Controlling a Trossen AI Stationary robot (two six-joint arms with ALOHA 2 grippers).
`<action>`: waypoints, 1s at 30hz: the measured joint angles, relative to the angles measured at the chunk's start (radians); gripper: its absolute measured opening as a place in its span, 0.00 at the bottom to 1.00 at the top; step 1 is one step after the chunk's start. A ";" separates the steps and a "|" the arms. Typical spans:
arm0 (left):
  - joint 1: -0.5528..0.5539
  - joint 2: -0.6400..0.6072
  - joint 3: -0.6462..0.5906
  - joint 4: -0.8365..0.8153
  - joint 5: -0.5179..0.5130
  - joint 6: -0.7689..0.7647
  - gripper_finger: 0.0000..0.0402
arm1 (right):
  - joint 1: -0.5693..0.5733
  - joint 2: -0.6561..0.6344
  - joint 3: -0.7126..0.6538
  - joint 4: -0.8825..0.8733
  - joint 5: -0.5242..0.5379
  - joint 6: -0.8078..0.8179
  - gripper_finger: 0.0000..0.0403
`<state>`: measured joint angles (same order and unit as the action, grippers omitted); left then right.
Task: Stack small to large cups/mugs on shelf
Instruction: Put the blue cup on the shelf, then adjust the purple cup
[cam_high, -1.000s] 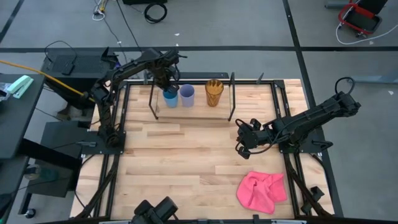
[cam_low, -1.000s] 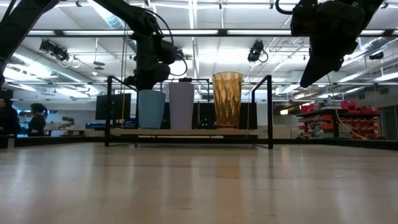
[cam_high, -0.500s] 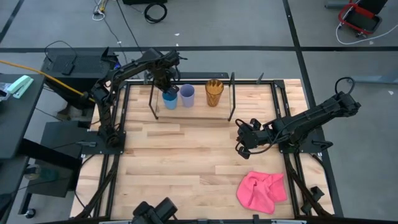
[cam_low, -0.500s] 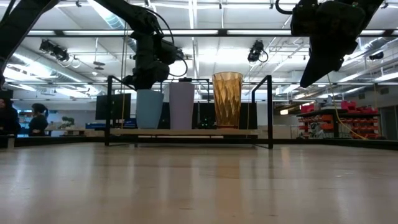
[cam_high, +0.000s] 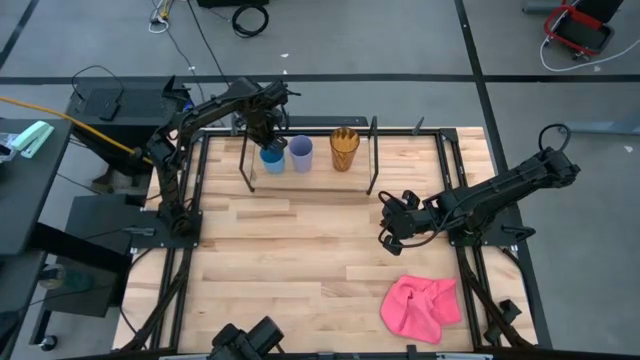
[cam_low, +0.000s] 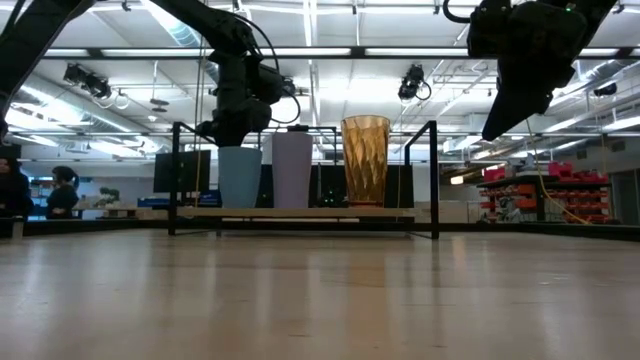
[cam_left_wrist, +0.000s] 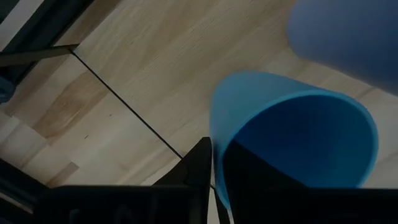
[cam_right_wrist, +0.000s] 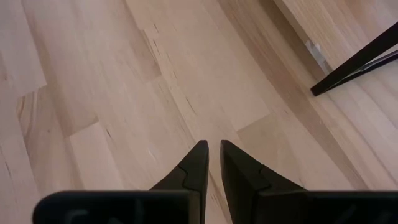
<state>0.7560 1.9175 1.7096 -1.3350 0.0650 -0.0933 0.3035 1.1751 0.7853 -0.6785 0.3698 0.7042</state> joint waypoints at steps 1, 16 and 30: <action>0.000 0.000 0.000 -0.003 0.000 0.000 0.12 | 0.000 0.000 0.000 0.000 0.000 0.000 0.12; 0.000 -0.011 0.000 -0.041 0.001 -0.022 0.23 | 0.000 0.000 0.000 0.000 0.000 0.008 0.12; -0.026 -0.162 0.002 0.085 0.033 -0.067 0.37 | 0.000 0.000 0.000 0.015 0.000 0.007 0.12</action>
<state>0.7303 1.7552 1.7111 -1.2505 0.0979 -0.1602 0.3035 1.1751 0.7853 -0.6631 0.3702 0.7116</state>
